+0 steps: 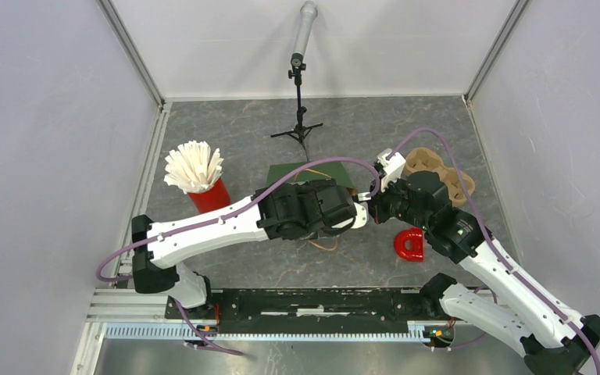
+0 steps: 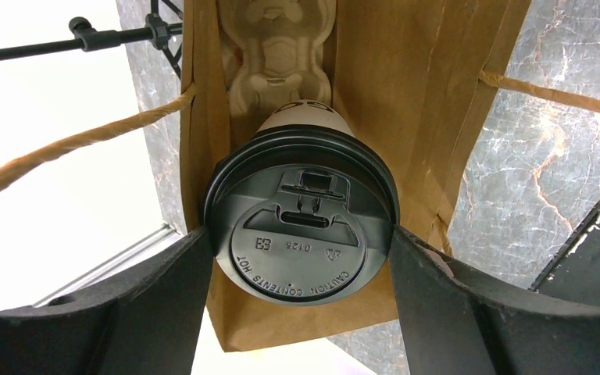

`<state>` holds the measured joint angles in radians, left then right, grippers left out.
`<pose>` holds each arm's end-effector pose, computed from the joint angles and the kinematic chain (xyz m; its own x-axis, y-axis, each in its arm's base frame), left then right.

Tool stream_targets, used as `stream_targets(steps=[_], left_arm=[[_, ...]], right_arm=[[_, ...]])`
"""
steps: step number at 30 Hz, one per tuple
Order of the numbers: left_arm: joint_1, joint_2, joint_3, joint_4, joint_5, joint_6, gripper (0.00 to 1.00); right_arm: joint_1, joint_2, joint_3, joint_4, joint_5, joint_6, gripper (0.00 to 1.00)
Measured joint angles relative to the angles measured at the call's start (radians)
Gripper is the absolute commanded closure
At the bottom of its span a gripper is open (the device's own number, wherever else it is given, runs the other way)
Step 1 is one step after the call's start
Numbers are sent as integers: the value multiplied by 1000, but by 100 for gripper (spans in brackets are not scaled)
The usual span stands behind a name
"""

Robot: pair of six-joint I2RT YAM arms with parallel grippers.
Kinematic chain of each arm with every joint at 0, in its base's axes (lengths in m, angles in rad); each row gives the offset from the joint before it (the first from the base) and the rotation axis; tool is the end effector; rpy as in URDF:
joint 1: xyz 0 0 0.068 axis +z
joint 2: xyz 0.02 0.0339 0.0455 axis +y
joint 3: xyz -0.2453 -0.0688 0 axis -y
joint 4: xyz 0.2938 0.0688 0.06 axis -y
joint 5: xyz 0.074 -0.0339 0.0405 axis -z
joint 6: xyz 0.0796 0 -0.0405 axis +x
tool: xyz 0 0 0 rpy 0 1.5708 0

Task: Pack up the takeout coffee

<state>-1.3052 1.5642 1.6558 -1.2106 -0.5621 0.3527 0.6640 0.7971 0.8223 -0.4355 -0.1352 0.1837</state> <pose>0.1373 -0.3432 0.3182 0.0393 0.9690 -0.2441 0.7905 0.1193 0.6008 0.2147 0.1816 0.2954 -0.4382 -0.1131 -0.8917 -0.6387 0.7372 0.2204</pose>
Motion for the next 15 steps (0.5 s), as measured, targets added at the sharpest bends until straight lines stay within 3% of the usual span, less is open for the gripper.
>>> stream_targets(steps=[6,15], left_arm=[[-1,-11,-10,46,1,23,48],[-4,-13,-21,93,32,29,49]], right_arm=[[0,7,13,-13,6,32,94],[0,7,13,2,16,96,100]])
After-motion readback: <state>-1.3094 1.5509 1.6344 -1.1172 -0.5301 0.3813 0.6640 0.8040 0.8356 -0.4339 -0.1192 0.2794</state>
